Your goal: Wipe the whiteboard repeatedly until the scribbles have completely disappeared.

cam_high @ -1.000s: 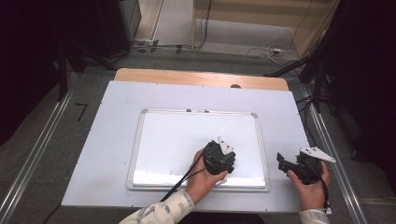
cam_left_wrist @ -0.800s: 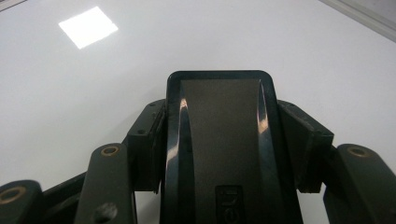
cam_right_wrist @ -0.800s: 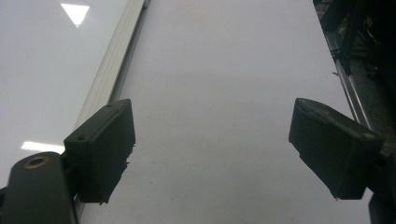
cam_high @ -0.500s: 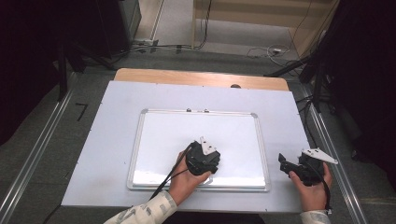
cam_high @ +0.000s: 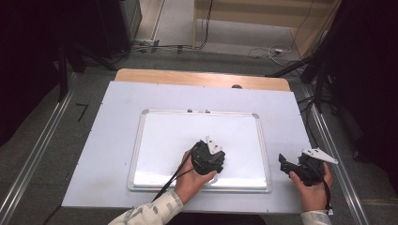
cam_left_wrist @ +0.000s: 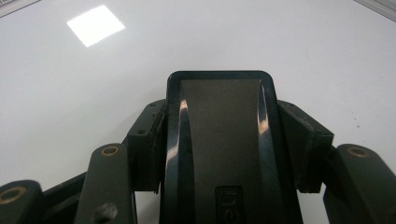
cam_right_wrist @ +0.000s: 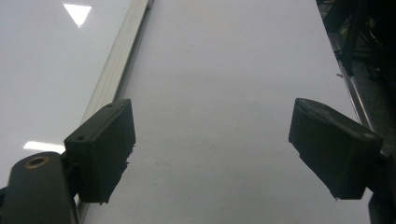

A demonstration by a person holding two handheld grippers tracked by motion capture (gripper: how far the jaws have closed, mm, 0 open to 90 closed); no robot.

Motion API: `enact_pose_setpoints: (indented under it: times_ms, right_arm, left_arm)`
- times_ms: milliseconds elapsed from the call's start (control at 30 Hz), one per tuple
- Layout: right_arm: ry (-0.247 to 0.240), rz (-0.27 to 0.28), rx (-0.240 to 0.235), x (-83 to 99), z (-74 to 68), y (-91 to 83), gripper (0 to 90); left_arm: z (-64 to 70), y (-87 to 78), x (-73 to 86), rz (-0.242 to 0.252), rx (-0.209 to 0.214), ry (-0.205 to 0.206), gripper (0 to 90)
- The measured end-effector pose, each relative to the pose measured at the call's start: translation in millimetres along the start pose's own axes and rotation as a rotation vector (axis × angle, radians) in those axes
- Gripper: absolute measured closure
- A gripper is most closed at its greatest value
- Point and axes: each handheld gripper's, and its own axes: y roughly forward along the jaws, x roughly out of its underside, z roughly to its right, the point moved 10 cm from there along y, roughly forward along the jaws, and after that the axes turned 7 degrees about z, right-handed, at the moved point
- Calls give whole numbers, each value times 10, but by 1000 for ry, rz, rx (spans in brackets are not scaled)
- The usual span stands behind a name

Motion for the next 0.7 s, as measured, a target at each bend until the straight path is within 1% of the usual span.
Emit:
enact_pose_setpoints:
  times_ms: [67,167,700]
  right_arm:
    - [-3,2,-3,-7,-8,6,134]
    - [-2,1,-5,-11,-19,12,134]
    - [-4,-1,-3,-3,-17,13,135]
  left_arm:
    - [-2,-4,2,5,5,-7,409]
    - [-21,-34,26,2,5,-1,409]
    - [-398,-332,249,1,-30,-33,410]
